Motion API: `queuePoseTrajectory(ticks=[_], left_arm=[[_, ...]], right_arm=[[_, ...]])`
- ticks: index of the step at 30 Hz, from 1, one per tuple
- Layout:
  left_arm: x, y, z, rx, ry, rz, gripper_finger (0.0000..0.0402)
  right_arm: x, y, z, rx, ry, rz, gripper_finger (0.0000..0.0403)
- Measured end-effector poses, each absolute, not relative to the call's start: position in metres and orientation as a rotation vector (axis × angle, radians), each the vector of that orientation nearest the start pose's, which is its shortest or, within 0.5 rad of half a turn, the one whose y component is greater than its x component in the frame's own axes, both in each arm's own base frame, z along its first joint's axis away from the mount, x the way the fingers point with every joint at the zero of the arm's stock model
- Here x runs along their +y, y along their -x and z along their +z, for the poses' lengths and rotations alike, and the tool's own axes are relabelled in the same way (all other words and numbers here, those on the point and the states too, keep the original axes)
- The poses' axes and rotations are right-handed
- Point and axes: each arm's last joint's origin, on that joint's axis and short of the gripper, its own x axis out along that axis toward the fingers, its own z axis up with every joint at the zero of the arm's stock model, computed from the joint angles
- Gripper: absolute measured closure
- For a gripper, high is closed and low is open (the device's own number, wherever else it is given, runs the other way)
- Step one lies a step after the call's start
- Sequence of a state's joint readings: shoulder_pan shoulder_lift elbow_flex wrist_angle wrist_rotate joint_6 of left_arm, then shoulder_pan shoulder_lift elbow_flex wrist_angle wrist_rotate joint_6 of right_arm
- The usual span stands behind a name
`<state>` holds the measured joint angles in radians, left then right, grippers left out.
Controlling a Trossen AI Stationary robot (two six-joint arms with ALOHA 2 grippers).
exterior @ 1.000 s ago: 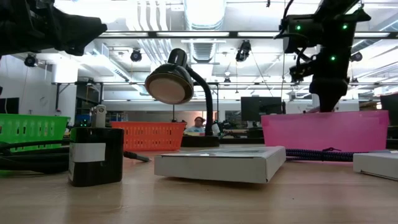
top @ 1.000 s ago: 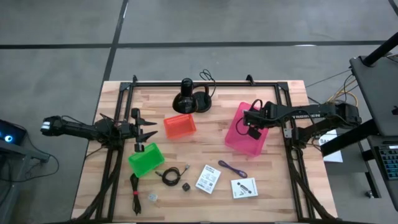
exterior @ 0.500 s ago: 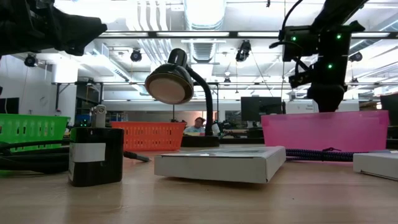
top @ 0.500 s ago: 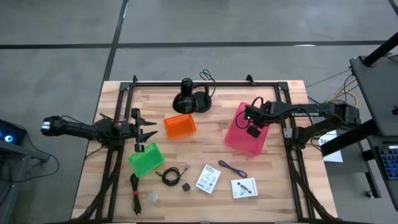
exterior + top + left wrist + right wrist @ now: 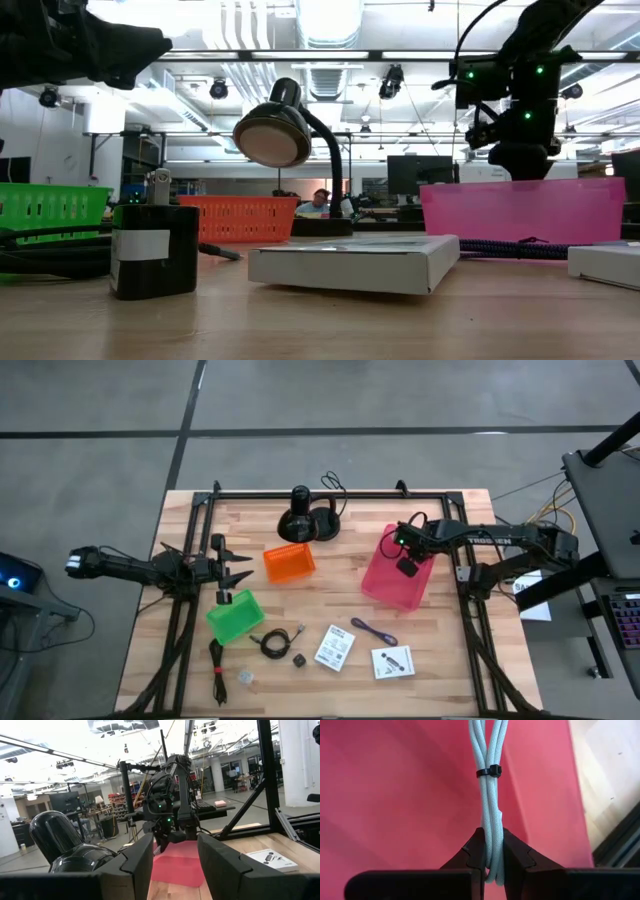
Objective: Pick and place items into bin
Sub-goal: Put the white charger cable into the pink bin
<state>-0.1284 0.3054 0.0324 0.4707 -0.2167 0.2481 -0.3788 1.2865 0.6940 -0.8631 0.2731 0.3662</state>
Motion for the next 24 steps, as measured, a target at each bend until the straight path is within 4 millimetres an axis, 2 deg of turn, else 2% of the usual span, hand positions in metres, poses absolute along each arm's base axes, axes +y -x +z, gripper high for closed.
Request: queuePoseTrajectory(ticks=[11, 24], left_arm=[[-0.008, -0.114, 0.193, -0.183, -0.213, 0.112, 0.0262], [-0.008, -0.114, 0.193, -0.183, -0.213, 0.112, 0.0262]], right_arm=[[-0.087, -0.170, 0.164, 1.340, -0.437, -0.804, 0.0378], [-0.091, -0.170, 0.161, 1.311, -0.450, -0.815, 0.0378]])
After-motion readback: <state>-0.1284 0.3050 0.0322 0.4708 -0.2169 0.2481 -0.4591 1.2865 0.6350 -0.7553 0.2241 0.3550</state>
